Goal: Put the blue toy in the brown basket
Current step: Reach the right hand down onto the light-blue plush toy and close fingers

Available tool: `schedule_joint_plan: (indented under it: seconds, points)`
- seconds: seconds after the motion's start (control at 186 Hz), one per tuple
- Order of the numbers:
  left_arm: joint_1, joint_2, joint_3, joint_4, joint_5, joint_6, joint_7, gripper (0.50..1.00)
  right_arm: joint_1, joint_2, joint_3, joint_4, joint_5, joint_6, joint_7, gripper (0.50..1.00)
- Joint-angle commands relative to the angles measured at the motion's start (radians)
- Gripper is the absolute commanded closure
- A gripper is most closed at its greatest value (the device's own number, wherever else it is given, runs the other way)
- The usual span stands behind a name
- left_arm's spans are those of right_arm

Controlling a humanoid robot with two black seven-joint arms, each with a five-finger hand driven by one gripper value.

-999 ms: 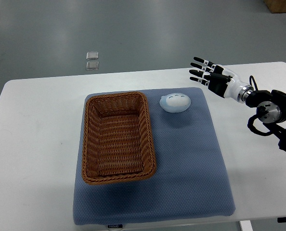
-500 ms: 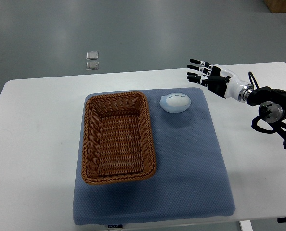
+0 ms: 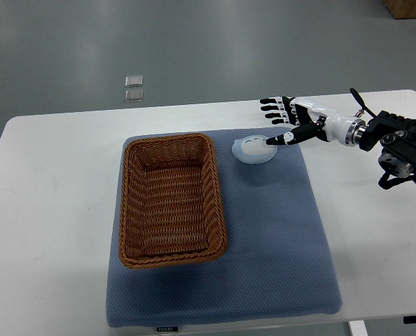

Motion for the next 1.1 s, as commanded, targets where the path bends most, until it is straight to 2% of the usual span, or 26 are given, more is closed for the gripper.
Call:
schedule_joint_plan:
  seconds: [0.0,0.295,0.51,0.704,0.784,0.951,1.096]
  points:
    - [-0.001,0.0,0.0,-0.001,0.0,0.0,0.0,0.5,0.019,-0.019,-0.002,0.007,-0.155,-0.033,0.02,0.587]
    - [0.001,0.0,0.0,-0.001,0.0,0.0,0.0,0.5,0.075,0.0,-0.031,0.024,-0.319,-0.053,0.017,0.587]
    - [0.001,0.0,0.0,-0.001,0.0,0.0,0.0,0.5,0.114,0.02,-0.177,0.024,-0.334,-0.147,0.017,0.589]
    - [0.001,0.0,0.0,-0.001,0.0,0.0,0.0,0.5,0.11,0.071,-0.229,0.014,-0.344,-0.199,0.014,0.593]
    - [0.001,0.0,0.0,-0.001,0.0,0.0,0.0,0.5,0.108,0.106,-0.261,0.0,-0.344,-0.245,0.011,0.603]
    - [0.001,0.0,0.0,-0.001,0.0,0.001,0.0,0.5,0.108,0.162,-0.321,-0.06,-0.345,-0.313,0.009,0.666]
    - [0.001,0.0,0.0,-0.001,0.0,0.0,0.0,0.5,0.107,0.177,-0.343,-0.103,-0.347,-0.337,0.011,0.671]
